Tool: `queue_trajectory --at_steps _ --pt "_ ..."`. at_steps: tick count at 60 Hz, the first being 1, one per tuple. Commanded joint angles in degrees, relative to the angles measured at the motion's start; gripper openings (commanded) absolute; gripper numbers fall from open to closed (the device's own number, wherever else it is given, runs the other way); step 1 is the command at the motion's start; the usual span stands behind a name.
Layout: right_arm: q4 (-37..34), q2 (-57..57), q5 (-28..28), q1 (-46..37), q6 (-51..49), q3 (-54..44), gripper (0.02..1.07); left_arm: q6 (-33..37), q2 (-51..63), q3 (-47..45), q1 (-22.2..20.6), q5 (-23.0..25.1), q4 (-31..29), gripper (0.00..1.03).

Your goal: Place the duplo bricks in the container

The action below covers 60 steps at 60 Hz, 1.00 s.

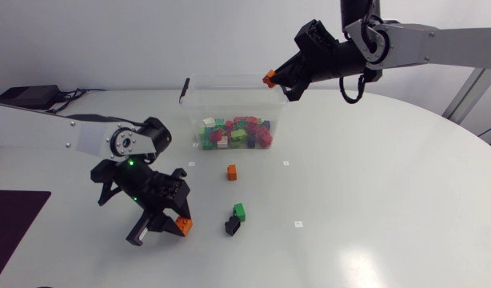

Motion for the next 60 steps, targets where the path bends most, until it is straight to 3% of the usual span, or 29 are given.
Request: queue_trajectory --at_steps 1,17,36,40,50,53,60 --pt "1.2 3.8 0.7 0.3 2.5 3.9 0.17 -1.6 -2.1 3.8 1.3 1.9 -1.4 0.25" --pt "0.5 13.0 4.2 2.4 4.2 14.5 0.18 -9.2 -2.8 11.7 3.2 7.6 -1.3 0.25" --pt "-1.6 22.0 8.9 5.0 5.3 24.3 0.19 -26.9 -1.9 18.3 3.8 9.8 10.4 0.25" --pt "-1.6 22.7 9.6 5.2 5.3 24.8 0.31 -30.7 -1.3 19.5 4.1 9.8 13.1 0.25" --pt "-2.5 24.0 11.3 5.3 5.2 26.0 0.9 -39.9 0.5 22.9 5.5 9.7 20.5 0.26" --pt "-2.5 23.7 11.4 5.3 5.2 25.8 0.96 -42.3 1.2 23.6 5.6 9.7 22.6 0.26" --pt "-2.1 21.8 11.7 5.0 5.4 24.2 1.0 -46.7 2.9 26.3 6.3 9.1 25.7 0.26"
